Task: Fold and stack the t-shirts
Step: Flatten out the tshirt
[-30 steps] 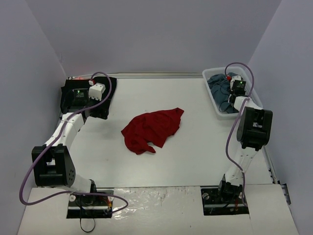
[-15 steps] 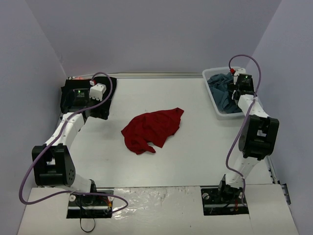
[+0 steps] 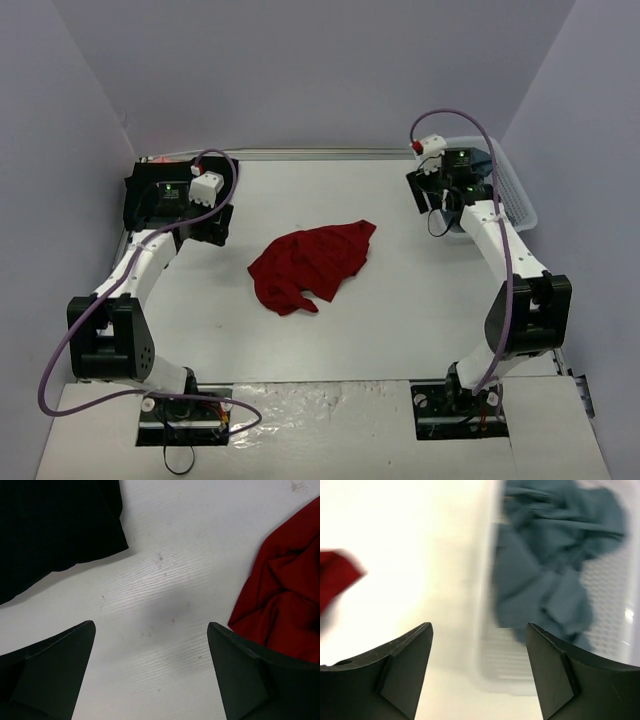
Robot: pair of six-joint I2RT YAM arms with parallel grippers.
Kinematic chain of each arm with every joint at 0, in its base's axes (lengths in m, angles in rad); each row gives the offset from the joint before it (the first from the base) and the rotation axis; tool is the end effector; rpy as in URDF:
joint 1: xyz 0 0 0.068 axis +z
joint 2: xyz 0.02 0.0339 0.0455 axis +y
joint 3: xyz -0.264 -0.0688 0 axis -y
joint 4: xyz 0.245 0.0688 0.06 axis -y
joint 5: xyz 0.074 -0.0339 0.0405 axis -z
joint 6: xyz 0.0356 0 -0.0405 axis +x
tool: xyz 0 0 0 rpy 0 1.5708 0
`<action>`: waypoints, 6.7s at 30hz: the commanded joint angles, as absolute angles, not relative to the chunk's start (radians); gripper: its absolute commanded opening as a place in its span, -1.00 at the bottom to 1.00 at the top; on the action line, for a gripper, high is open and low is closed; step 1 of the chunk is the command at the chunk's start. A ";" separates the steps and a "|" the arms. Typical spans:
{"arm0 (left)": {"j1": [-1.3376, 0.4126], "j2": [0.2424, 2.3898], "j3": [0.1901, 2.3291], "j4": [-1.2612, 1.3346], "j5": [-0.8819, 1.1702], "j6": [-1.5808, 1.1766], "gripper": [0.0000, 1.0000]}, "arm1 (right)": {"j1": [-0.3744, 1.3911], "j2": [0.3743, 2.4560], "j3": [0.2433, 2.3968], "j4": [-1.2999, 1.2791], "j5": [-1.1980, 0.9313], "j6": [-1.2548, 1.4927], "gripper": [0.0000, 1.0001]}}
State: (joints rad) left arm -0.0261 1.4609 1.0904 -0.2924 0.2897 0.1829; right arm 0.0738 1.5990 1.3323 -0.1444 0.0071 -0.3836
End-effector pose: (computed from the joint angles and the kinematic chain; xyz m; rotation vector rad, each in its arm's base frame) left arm 0.3260 -0.0187 0.2766 0.3863 2.1777 -0.2365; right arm 0.3790 0.0278 0.3269 -0.4462 1.9371 -0.2078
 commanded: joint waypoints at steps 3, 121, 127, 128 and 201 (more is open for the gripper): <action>-0.025 1.462 1.132 -0.301 0.249 0.183 0.89 | 0.273 1.539 1.302 -0.423 -0.210 -0.440 0.36; -0.569 1.760 1.250 -0.732 0.341 0.552 -0.95 | 0.114 1.720 1.427 -0.397 0.043 -0.459 -1.00; -0.543 1.646 1.299 -0.695 0.113 0.534 -0.95 | 0.098 1.674 1.474 -0.399 0.066 -0.468 -1.00; -0.516 1.638 1.334 -0.696 0.088 0.532 -0.95 | 0.095 1.658 1.488 -0.399 0.069 -0.466 -1.00; -0.339 1.310 1.066 -0.583 0.178 0.497 -0.09 | 0.034 1.534 1.468 -0.235 -0.012 -0.400 -1.00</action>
State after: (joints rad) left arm -0.3576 1.2655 1.0760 -0.7216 0.2779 0.5026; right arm 0.0177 1.5257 1.4761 -0.3153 -0.0143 -0.3973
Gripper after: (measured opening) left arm 0.385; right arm 0.022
